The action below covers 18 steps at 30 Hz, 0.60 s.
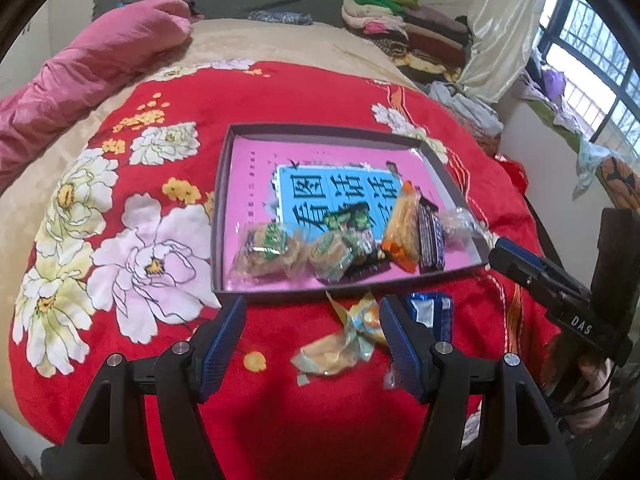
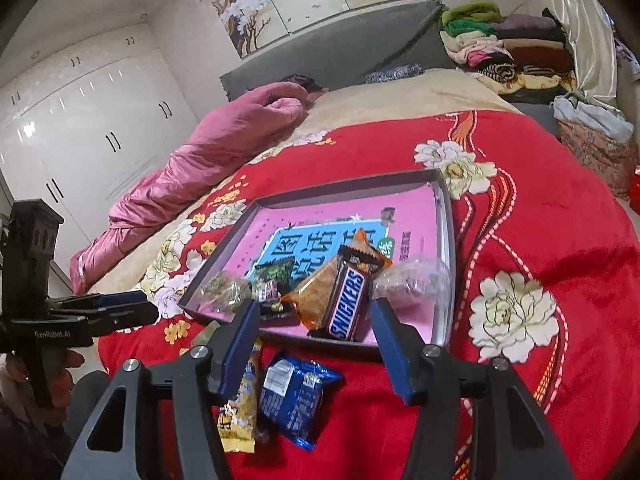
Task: Organize snacks
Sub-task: 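Open both tools to release the snacks and withdraw them from the tray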
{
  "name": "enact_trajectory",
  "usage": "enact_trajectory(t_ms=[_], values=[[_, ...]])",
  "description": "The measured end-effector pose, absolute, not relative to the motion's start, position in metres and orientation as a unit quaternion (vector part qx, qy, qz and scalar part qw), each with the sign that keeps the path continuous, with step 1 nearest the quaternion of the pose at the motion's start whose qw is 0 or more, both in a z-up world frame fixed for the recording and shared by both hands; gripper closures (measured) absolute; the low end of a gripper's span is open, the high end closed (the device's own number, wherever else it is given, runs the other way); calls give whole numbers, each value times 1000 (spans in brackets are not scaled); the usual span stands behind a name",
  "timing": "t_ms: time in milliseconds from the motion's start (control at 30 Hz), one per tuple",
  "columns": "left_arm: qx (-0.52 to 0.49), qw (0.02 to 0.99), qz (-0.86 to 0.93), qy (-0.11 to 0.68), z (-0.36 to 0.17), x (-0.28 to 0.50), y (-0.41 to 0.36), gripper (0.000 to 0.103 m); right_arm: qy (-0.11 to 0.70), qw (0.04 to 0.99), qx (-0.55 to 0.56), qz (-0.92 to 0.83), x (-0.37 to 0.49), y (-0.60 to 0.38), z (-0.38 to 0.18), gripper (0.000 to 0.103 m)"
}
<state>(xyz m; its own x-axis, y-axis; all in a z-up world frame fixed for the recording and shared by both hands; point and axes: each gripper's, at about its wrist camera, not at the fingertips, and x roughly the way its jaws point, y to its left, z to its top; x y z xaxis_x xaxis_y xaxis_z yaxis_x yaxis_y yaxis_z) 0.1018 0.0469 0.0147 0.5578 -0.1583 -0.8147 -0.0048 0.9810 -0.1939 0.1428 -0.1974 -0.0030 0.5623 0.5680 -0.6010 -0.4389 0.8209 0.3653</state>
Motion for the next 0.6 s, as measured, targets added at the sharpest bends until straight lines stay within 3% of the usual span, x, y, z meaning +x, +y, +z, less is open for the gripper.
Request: enact_trajectory(t_ms=[600], values=[[-56, 861, -69, 501, -22, 90, 30, 32, 428, 857, 96, 271, 131, -187, -26, 44]])
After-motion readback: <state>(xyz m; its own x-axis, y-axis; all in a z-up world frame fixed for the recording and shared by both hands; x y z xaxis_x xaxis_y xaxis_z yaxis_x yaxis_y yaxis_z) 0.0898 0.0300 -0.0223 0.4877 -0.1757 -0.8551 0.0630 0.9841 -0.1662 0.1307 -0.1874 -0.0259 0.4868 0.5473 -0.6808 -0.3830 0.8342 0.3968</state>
